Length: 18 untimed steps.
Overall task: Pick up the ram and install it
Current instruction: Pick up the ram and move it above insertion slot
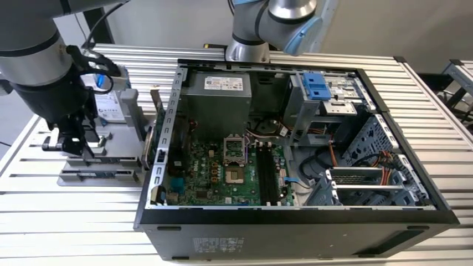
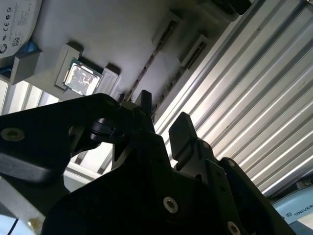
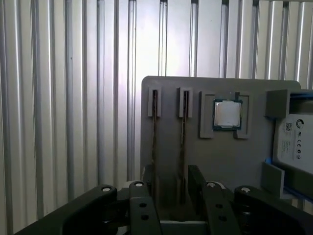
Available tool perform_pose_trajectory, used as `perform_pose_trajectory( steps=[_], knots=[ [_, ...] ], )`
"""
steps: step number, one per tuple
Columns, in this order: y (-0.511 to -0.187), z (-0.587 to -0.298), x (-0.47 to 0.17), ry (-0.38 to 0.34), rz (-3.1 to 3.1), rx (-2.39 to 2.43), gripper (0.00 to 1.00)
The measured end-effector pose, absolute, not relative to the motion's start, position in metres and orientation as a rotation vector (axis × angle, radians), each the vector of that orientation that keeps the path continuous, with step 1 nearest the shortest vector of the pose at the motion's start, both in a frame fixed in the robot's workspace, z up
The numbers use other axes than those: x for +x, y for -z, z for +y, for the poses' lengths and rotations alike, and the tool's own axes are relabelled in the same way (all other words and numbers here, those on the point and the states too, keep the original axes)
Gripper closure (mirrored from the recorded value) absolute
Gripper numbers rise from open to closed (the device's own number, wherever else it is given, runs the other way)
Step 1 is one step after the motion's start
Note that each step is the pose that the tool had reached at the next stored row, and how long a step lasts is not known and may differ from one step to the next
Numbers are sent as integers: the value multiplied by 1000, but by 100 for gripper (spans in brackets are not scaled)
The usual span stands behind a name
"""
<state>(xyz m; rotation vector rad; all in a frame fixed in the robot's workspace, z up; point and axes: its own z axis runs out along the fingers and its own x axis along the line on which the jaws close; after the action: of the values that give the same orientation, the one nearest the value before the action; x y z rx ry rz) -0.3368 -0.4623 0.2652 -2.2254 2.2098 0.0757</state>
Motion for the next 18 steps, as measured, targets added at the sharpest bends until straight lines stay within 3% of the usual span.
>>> perform_pose_trajectory(
  steps=[18],
  knots=[
    [-233, -466, -340, -75, 2209, -2225, 0]
  ],
)
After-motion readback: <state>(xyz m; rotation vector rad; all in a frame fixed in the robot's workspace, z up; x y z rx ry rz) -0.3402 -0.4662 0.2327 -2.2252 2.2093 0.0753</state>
